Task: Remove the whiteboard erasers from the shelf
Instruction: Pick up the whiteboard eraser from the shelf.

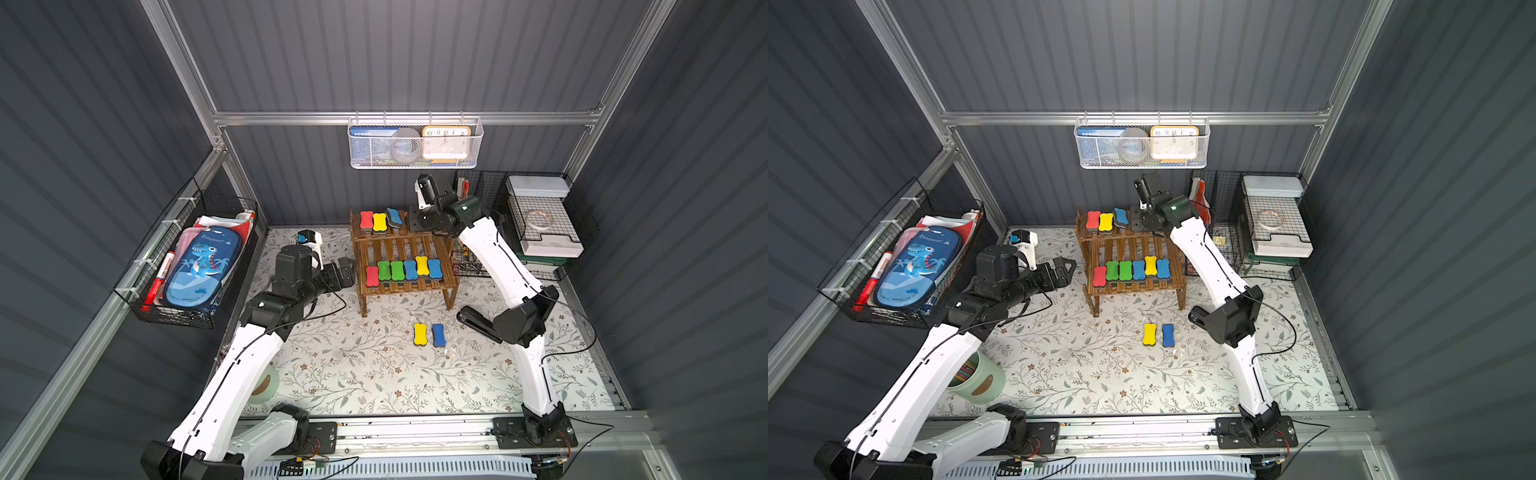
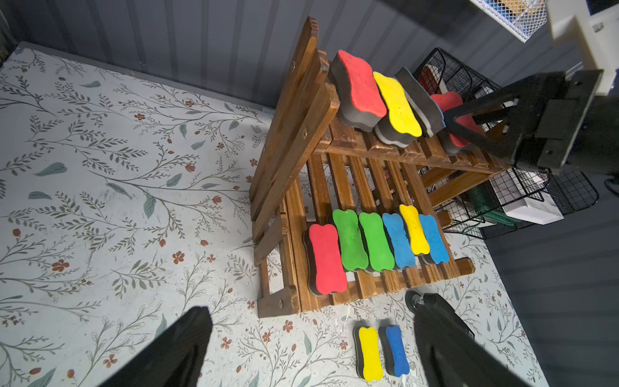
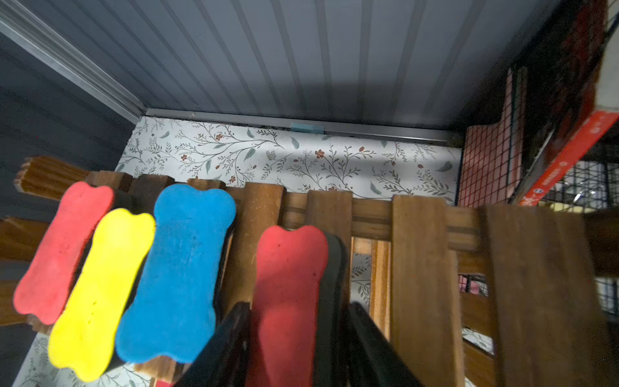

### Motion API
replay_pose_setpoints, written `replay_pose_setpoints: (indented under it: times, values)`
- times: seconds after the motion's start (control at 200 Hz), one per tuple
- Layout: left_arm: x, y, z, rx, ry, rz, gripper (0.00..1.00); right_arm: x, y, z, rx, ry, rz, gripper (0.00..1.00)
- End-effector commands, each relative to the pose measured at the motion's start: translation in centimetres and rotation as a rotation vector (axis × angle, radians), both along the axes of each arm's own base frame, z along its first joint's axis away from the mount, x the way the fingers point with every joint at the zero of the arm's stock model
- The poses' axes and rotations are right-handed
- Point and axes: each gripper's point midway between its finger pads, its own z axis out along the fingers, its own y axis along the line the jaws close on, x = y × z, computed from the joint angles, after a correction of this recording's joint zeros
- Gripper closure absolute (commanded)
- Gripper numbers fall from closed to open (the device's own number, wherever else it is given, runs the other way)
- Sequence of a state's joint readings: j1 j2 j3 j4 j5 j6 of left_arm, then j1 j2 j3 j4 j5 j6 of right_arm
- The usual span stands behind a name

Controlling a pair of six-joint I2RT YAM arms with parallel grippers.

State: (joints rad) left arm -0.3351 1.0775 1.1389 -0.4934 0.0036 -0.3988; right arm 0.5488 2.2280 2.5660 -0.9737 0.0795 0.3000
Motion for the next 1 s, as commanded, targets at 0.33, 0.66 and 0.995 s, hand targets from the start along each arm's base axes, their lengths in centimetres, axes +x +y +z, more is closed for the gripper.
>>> replay_pose_setpoints:
  times: [0.33, 0.66, 0.995]
  values:
    - [0.3, -0.5, 0.9, -0.025, -0.018, -0.017, 0.01, 0.1, -0.1, 2.9, 0.118, -0.063, -0.01, 0.84]
    - [0.2, -0.4, 1.0, -0.019, -0.019, -0.017, 0.01, -0.6, 0.0, 5.4, 0.205, -0.103, -0.012, 1.0]
    - [-0.2, -0.1, 2.0, -0.012, -0.045, -0.012, 0.01, -10.4, -1.5, 6.1, 0.489, -0.032, 0.028, 1.0]
